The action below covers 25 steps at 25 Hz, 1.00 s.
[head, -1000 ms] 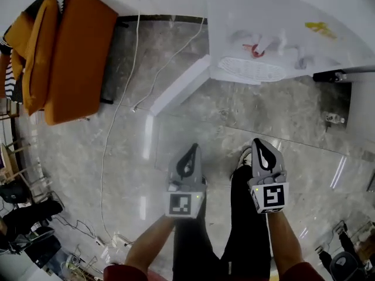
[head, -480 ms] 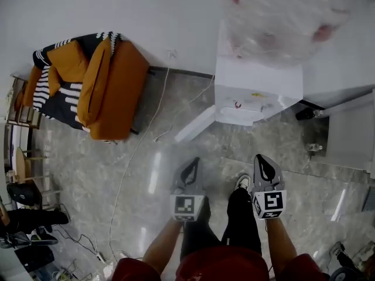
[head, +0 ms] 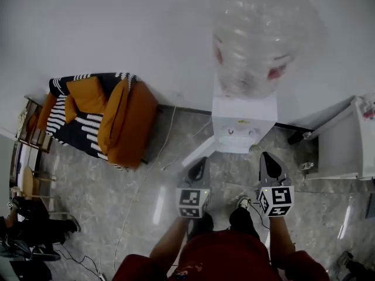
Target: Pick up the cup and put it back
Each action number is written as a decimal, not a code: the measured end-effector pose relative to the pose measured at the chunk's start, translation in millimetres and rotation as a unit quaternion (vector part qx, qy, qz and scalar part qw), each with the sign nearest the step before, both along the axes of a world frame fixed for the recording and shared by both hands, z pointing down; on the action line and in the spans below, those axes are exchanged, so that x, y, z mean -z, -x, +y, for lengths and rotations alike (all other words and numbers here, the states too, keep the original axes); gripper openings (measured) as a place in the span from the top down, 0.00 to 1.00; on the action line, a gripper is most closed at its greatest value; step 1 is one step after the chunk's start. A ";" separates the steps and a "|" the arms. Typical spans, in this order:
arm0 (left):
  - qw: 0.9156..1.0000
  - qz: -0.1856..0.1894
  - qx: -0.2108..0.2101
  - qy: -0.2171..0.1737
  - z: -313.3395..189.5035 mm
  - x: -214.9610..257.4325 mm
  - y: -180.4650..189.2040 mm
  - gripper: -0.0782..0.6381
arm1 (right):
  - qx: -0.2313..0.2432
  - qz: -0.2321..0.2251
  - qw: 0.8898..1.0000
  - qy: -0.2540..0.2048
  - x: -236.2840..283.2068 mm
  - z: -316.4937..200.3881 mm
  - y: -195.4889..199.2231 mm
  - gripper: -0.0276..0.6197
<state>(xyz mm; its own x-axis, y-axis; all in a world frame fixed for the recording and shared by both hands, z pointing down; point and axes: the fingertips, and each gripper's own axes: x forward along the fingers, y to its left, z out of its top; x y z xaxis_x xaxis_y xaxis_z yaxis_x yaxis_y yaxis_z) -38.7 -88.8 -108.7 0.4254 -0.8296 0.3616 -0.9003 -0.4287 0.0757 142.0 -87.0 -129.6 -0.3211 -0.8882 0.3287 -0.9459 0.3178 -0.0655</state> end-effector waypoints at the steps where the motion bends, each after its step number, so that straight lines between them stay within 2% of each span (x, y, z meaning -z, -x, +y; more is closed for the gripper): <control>1: 1.000 0.003 0.003 -0.008 -4.2 14.8 0.3 0.89 | 0.000 0.002 1.000 -0.008 15.4 -2.8 -0.2 0.95; 11: 0.999 0.037 0.012 -0.038 -15.3 107.2 -0.3 0.89 | -0.005 0.001 0.998 -0.068 112.9 -11.3 -2.7 0.95; 18: 0.997 0.033 0.017 -0.067 -18.3 126.6 13.1 0.89 | -0.002 0.003 0.998 -0.070 106.9 -2.6 4.4 0.95; 25: 0.997 0.028 0.021 -0.065 -21.8 123.3 16.4 0.89 | 0.003 0.010 0.998 -0.059 100.8 -4.0 7.3 0.95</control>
